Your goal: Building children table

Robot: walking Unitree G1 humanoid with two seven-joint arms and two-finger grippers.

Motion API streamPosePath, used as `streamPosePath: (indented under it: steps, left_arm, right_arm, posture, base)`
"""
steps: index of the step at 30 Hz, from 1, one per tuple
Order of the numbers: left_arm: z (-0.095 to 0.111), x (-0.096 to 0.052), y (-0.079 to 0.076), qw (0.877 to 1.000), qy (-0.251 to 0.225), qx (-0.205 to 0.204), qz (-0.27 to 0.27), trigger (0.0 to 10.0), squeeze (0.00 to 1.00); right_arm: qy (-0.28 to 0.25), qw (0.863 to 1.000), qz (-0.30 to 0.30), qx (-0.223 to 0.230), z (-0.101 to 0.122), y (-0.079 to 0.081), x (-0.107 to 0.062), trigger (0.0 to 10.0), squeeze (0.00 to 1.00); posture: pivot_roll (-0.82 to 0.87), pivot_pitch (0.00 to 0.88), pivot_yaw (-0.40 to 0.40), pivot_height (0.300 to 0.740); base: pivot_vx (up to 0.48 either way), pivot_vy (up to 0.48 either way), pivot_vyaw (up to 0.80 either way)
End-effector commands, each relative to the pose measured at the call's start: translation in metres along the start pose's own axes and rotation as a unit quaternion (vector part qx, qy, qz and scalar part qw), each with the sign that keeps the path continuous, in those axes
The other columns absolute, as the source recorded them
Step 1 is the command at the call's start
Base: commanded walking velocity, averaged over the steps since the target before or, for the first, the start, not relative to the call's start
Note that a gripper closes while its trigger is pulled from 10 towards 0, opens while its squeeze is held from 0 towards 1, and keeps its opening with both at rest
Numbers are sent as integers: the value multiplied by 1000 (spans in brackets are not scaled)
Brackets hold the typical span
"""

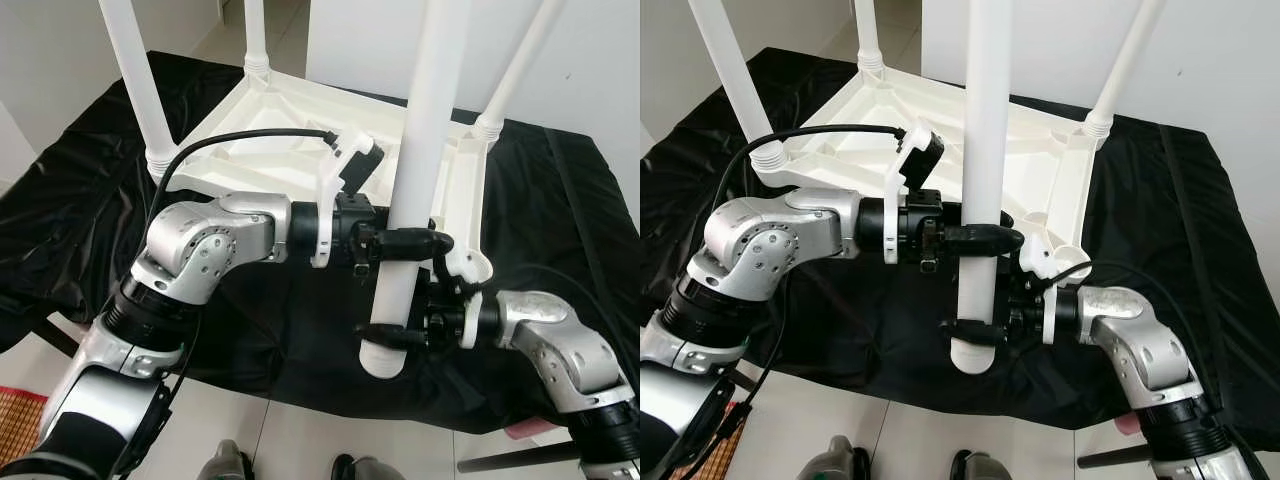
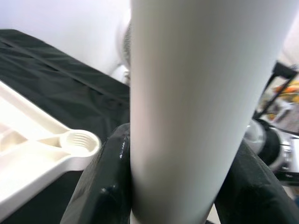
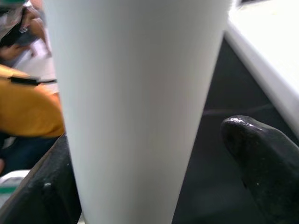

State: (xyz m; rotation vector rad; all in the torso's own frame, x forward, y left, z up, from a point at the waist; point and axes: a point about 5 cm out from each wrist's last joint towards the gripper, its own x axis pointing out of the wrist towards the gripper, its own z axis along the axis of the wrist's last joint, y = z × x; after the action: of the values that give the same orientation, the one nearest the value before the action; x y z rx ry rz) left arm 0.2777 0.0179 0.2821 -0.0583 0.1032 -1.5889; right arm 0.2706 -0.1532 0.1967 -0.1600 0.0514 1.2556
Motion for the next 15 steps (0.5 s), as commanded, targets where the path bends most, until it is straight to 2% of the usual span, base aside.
streamPosePath:
  steps: [1, 5, 6, 7, 10, 15]
  left_arm:
    - [3, 2, 8, 999, 14, 16, 40, 10000, 0]
    - [21, -2, 32, 989, 1, 29, 147, 10000, 0]
    - [26, -3, 35, 986, -4, 29, 163, 10000, 0]
    - [30, -3, 38, 983, -7, 40, 181, 10000, 0]
    - [35, -5, 43, 978, -10, 45, 204, 10000, 0]
    - [55, -8, 57, 954, -22, 76, 288, 10000, 0]
  right_arm:
    - [-4, 999, -35, -8, 4, -5, -2, 10000, 1000]
    - [-11, 994, -110, -23, 10, -16, 5, 10000, 1000]
    - [-16, 993, -119, -21, 12, -17, 8, 10000, 231]
    - [-22, 991, -130, -22, 15, -19, 12, 10000, 0]
    - [-30, 987, -157, -27, 19, -22, 16, 10000, 0]
    - [-57, 962, -264, -35, 31, -39, 33, 10000, 0]
  posture:
    - [36, 139, -45, 740]
    - [36, 146, -45, 740]
    - [36, 146, -45, 740]
    - [36, 146, -45, 740]
    - [34, 148, -48, 740]
    - [33, 146, -49, 740]
  base:
    - [0, 0, 0]
    - [0, 0, 0]
    - [0, 0, 0]
    - [0, 0, 0]
    - [0, 0, 0]
    - [0, 0, 0]
